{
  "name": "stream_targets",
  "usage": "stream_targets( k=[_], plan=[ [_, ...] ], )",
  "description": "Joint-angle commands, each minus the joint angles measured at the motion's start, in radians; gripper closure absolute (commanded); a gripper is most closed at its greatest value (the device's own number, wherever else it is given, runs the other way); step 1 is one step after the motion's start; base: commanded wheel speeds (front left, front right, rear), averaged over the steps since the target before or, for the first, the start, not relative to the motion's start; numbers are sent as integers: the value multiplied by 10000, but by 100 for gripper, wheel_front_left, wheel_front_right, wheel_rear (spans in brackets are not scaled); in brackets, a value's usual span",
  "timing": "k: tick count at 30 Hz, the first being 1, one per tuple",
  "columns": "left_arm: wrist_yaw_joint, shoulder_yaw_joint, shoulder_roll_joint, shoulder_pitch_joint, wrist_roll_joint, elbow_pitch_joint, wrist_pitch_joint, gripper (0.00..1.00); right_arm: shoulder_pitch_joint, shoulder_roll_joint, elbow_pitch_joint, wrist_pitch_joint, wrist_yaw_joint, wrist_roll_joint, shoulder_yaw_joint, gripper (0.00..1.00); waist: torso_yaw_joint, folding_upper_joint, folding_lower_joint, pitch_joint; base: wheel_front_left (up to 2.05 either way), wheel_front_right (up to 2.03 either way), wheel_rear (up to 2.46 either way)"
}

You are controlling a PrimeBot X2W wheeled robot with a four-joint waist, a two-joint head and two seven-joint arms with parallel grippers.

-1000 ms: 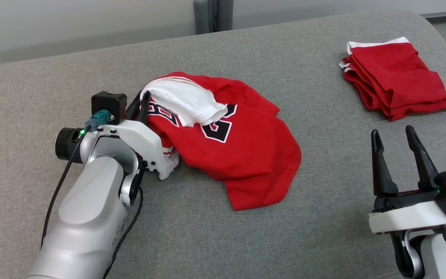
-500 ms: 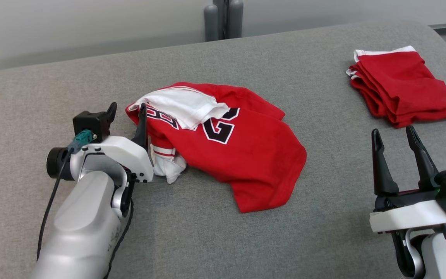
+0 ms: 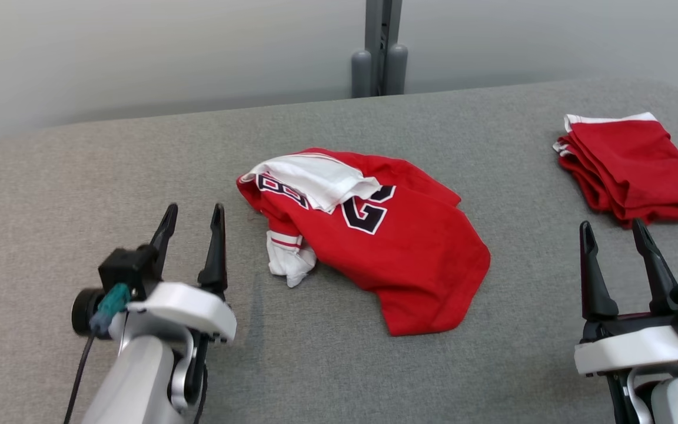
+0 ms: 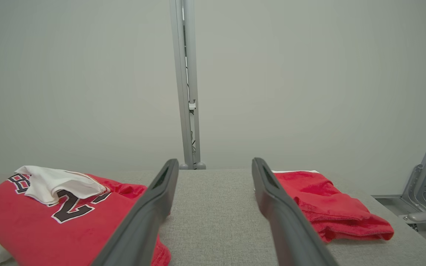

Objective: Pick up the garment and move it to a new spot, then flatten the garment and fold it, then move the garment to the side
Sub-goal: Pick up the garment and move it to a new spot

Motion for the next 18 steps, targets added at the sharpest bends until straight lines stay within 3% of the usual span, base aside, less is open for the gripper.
stream_targets(
  k=[1,10,18],
  plan=[
    [93,206,-19,655,190,-506,-6,0,246,-42,-3,-69,1,-39,-5,0,240,-1,0,-249,0,0,0],
    [220,751,-374,2529,333,-2021,-5,0,795,-42,192,-60,1,90,129,0,661,-1,0,-804,0,0,0],
    [208,833,-480,3217,553,-2265,-5,0,1082,-44,447,-60,1,211,472,0,880,-1,0,-1110,0,0,0]
  ],
)
